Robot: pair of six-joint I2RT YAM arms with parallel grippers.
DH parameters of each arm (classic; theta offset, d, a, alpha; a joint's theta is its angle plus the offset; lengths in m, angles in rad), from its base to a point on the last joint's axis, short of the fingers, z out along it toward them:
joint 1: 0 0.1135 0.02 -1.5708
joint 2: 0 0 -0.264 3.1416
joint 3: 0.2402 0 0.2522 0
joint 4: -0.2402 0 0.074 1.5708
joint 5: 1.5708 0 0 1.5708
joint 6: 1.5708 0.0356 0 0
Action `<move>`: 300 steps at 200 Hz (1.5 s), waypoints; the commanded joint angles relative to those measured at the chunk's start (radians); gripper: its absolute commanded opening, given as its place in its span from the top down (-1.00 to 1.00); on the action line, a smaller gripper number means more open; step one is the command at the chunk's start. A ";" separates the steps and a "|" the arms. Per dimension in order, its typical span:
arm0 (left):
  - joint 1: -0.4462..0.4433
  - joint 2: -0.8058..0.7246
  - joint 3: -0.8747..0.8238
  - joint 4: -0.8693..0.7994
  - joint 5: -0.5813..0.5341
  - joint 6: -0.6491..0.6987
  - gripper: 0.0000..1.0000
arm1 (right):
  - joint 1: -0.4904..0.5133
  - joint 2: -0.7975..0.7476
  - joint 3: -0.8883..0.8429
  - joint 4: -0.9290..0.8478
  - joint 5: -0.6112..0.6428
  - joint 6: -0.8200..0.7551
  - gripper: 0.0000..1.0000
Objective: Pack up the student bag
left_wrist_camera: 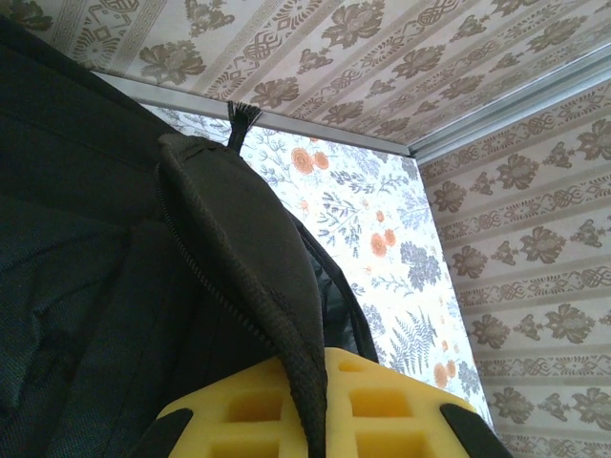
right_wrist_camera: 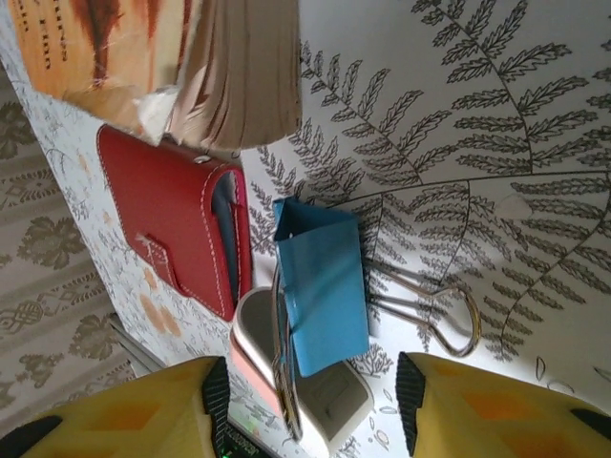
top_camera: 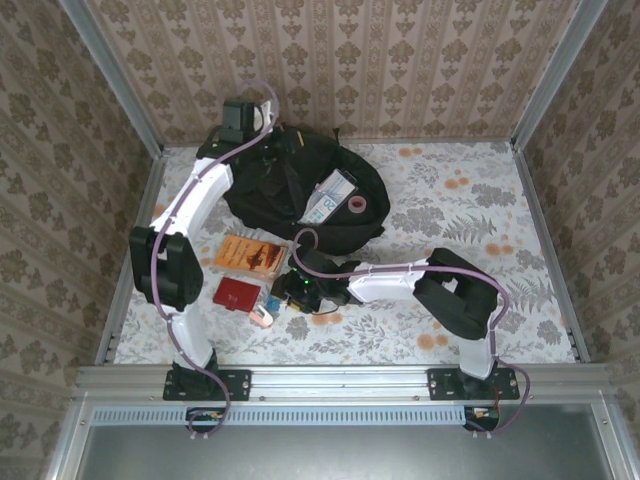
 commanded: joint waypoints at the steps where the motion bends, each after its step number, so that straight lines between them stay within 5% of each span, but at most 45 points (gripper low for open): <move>1: 0.011 -0.056 -0.007 0.047 0.022 -0.022 1.00 | 0.009 0.019 0.009 0.054 0.036 0.062 0.04; 131: -0.001 -0.057 -0.012 0.055 0.024 -0.031 1.00 | 0.007 -0.006 -0.031 0.094 0.078 0.054 0.97; 232: -0.016 -0.061 -0.002 0.041 0.022 -0.019 1.00 | -0.063 -0.378 -0.128 -0.166 0.187 -0.181 1.00; 300: -0.030 -0.051 0.017 0.043 0.051 -0.041 1.00 | -0.292 -0.620 0.010 -0.407 0.199 -0.433 1.00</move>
